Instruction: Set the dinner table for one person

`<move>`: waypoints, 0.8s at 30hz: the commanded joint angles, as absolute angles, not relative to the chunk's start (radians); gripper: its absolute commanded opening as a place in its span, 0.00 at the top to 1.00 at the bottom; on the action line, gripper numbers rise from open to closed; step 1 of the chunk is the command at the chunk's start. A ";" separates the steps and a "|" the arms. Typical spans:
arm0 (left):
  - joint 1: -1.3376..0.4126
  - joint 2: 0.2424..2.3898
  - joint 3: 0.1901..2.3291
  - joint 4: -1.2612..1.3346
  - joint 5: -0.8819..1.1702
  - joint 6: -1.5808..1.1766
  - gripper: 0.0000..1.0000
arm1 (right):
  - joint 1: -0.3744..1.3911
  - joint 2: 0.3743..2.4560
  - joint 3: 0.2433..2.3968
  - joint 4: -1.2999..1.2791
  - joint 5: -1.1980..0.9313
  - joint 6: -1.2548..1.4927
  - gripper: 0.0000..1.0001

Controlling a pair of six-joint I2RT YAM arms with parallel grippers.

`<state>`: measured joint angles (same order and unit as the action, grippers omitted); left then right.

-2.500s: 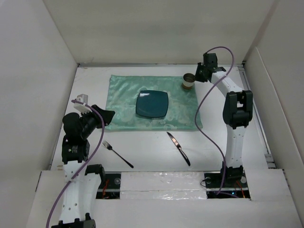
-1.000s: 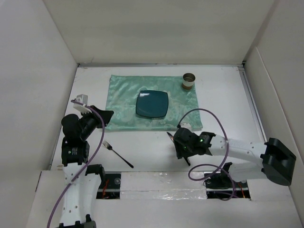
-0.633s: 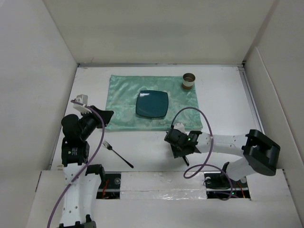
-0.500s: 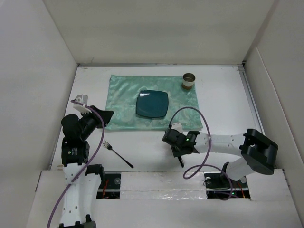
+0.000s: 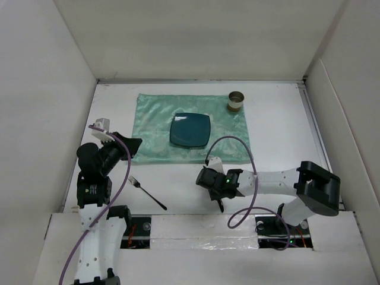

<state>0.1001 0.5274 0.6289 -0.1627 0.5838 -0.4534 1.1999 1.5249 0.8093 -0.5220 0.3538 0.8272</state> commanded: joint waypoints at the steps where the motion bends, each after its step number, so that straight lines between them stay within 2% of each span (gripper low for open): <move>1: 0.106 0.519 0.638 -0.133 0.606 -0.445 0.97 | 1.212 1.588 0.804 -0.568 0.374 0.839 0.63; 3: 0.106 0.518 0.638 -0.135 0.606 -0.446 0.97 | 1.212 1.600 0.813 -0.575 0.385 0.831 0.60; 10: 0.106 0.519 0.641 -0.138 0.600 -0.445 0.98 | 1.184 1.598 0.764 -0.488 0.342 0.785 0.62; 14: 0.106 0.520 0.644 -0.141 0.595 -0.443 0.98 | 1.184 1.624 0.750 -0.468 0.325 0.793 0.73; 21: 0.106 0.514 0.647 -0.147 0.592 -0.437 0.98 | 1.235 1.614 0.752 -0.546 0.387 0.876 0.82; 23: 0.106 0.514 0.646 -0.147 0.589 -0.439 0.98 | 1.273 1.615 0.776 -0.623 0.417 0.906 0.89; 24: 0.106 0.511 0.646 -0.149 0.589 -0.439 0.98 | 1.293 1.620 0.799 -0.668 0.440 0.926 0.97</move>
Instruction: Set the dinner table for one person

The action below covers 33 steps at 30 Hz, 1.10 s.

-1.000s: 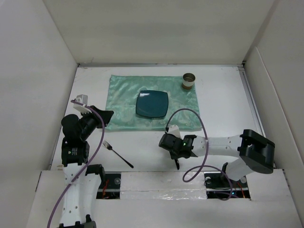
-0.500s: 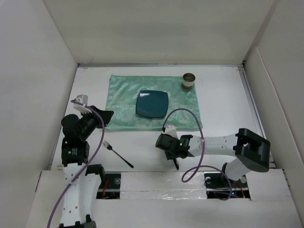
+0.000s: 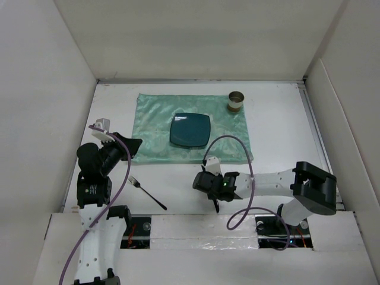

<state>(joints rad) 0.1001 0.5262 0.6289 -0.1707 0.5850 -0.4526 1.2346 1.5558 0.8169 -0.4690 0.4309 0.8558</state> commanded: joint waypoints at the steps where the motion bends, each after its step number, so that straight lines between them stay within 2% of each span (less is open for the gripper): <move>1: 0.106 0.511 0.646 -0.147 0.589 -0.439 0.98 | 1.293 1.623 0.807 -0.687 0.451 0.937 1.00; 6: 0.106 0.509 0.647 -0.150 0.586 -0.439 0.99 | 1.350 1.566 0.822 -0.729 0.483 0.991 1.00; 12: 0.106 0.508 0.646 -0.150 0.584 -0.439 0.99 | 1.364 1.327 0.842 -0.747 0.494 0.986 1.00; 18: 0.106 0.511 0.644 -0.146 0.594 -0.440 0.99 | 1.364 1.210 0.902 -0.790 0.555 0.965 1.00; 21: 0.106 0.514 0.643 -0.143 0.592 -0.440 0.99 | 1.237 1.195 0.955 -0.746 0.564 0.836 1.00; 22: 0.106 0.514 0.644 -0.146 0.594 -0.440 0.99 | 1.089 1.210 0.977 -0.654 0.554 0.690 1.00; 23: 0.106 0.514 0.644 -0.146 0.589 -0.440 0.99 | 1.088 1.210 0.977 -0.653 0.554 0.689 1.00; 28: 0.106 0.511 0.646 -0.158 0.563 -0.443 0.96 | 0.784 1.337 1.096 -0.422 0.387 0.441 1.00; 32: 0.106 0.505 0.646 -0.161 0.552 -0.446 0.85 | 0.657 1.562 1.222 -0.384 0.365 0.419 1.00; 33: 0.106 0.503 0.644 -0.163 0.549 -0.446 0.78 | 0.628 1.590 1.235 -0.368 0.359 0.413 1.00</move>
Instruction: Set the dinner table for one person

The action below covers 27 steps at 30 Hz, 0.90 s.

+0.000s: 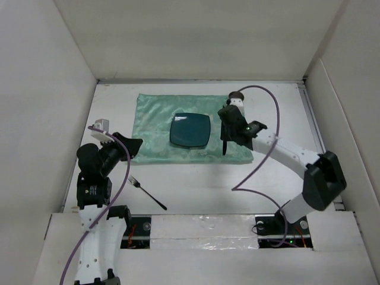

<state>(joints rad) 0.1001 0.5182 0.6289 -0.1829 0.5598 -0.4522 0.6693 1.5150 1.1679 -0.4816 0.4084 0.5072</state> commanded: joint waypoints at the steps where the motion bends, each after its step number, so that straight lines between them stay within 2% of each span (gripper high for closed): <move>1: 0.106 0.508 0.644 -0.161 0.551 -0.448 0.74 | 0.612 1.617 1.250 -0.348 0.342 0.410 1.00; 3: 0.106 0.512 0.644 -0.156 0.554 -0.446 0.70 | 0.580 1.692 1.293 -0.336 0.308 0.403 1.00; 9: 0.106 0.512 0.638 -0.155 0.540 -0.456 0.69 | 0.499 1.825 1.371 -0.344 0.241 0.388 1.00; 13: 0.106 0.512 0.627 -0.144 0.522 -0.469 0.58 | 0.468 1.906 1.402 -0.328 0.218 0.376 1.00; 24: 0.115 0.523 0.627 -0.153 0.494 -0.476 0.58 | 0.459 1.983 1.446 -0.317 0.196 0.356 1.00; 27: 0.115 0.520 0.627 -0.155 0.471 -0.480 0.58 | 0.468 1.985 1.448 -0.319 0.202 0.359 0.88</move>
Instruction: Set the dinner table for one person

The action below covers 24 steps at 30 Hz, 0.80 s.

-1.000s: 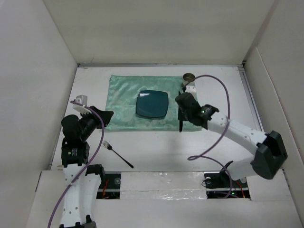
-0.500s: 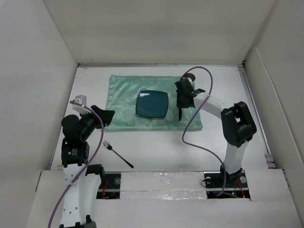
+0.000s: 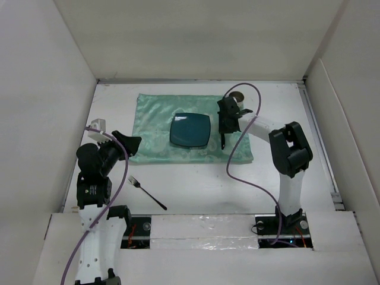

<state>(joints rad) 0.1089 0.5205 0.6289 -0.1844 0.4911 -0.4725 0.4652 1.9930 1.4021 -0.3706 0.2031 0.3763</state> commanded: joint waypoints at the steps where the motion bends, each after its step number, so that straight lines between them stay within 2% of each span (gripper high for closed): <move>1: 0.115 0.523 0.629 -0.158 0.468 -0.480 0.58 | 0.468 1.977 1.440 -0.311 0.213 0.357 0.80; 4: 0.115 0.535 0.627 -0.163 0.469 -0.485 0.58 | 0.468 1.922 1.430 -0.310 0.218 0.354 0.67; 6: 0.115 0.535 0.626 -0.158 0.465 -0.491 0.58 | 0.480 1.870 1.408 -0.301 0.233 0.348 0.62; 10: 0.115 0.543 0.629 -0.166 0.462 -0.494 0.58 | 0.526 1.740 1.375 -0.299 0.249 0.327 0.59; 12: 0.115 0.535 0.629 -0.166 0.453 -0.495 0.58 | 0.608 1.645 1.327 -0.259 0.235 0.305 0.67; 13: 0.115 0.538 0.630 -0.167 0.449 -0.495 0.58 | 0.644 1.617 1.269 -0.215 0.221 0.282 0.81; 15: 0.115 0.545 0.635 -0.181 0.440 -0.494 0.60 | 0.757 1.556 1.209 -0.152 0.209 0.279 0.97; 16: 0.115 0.546 0.637 -0.181 0.437 -0.494 0.61 | 0.797 1.543 1.177 -0.118 0.184 0.278 1.00; 20: 0.135 0.548 0.637 -0.193 0.378 -0.517 0.64 | 1.027 1.535 1.039 0.081 0.163 0.305 1.00; 22: 0.135 0.560 0.656 -0.216 0.336 -0.549 0.64 | 1.113 1.600 1.049 0.115 0.190 0.325 1.00; 24: 0.135 0.549 0.666 -0.248 0.255 -0.598 0.64 | 1.234 1.656 1.099 0.129 0.247 0.318 0.91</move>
